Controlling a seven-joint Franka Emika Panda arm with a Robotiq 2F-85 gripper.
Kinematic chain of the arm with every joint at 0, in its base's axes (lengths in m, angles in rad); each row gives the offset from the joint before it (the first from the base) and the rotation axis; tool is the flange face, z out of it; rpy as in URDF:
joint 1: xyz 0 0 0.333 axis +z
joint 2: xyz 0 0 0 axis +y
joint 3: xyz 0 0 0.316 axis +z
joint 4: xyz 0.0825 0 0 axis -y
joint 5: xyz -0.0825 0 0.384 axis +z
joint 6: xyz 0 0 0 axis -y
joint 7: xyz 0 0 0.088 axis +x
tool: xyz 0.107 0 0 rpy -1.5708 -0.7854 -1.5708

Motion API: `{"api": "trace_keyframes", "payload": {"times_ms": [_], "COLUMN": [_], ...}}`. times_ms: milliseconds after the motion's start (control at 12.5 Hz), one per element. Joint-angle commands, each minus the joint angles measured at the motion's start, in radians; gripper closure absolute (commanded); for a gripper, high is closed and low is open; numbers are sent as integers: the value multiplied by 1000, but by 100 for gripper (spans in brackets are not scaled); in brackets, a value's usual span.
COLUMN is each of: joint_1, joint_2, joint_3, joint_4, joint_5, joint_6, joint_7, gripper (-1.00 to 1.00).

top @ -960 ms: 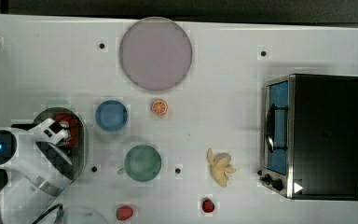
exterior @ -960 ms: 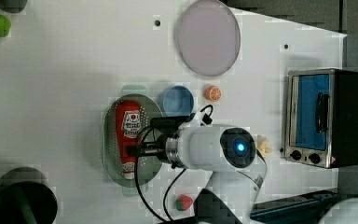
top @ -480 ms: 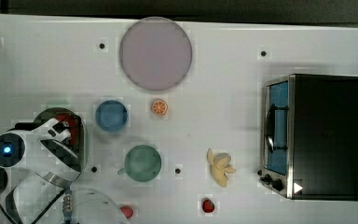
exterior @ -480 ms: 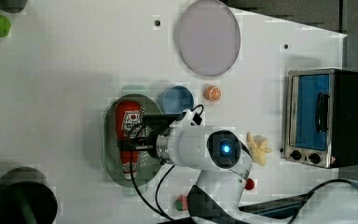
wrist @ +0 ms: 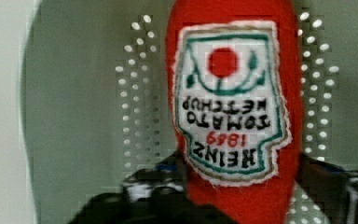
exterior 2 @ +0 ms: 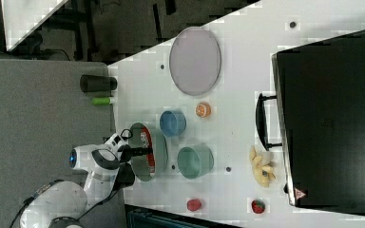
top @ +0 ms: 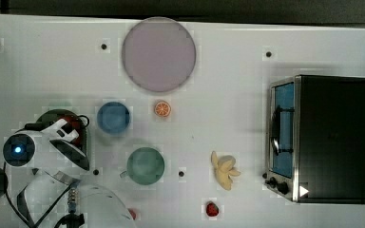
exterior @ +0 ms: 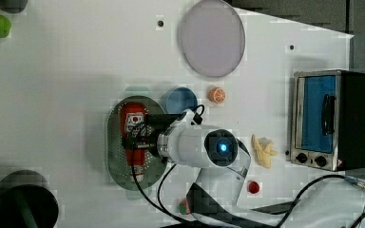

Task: Pick ketchup from strainer and place it on the table

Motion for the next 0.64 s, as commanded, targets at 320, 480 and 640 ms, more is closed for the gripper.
{"api": "trace_keyframes", "payload": {"times_ms": [320, 480, 640], "joint_1": [-20, -56, -88], "joint_2": [-139, -229, -315], "joint_3": [45, 90, 126], "joint_4": [-6, -6, 1], "joint_5": [27, 128, 242], "joint_6": [-50, -91, -182], "joint_7": [54, 53, 19], "gripper": [-13, -13, -13]}}
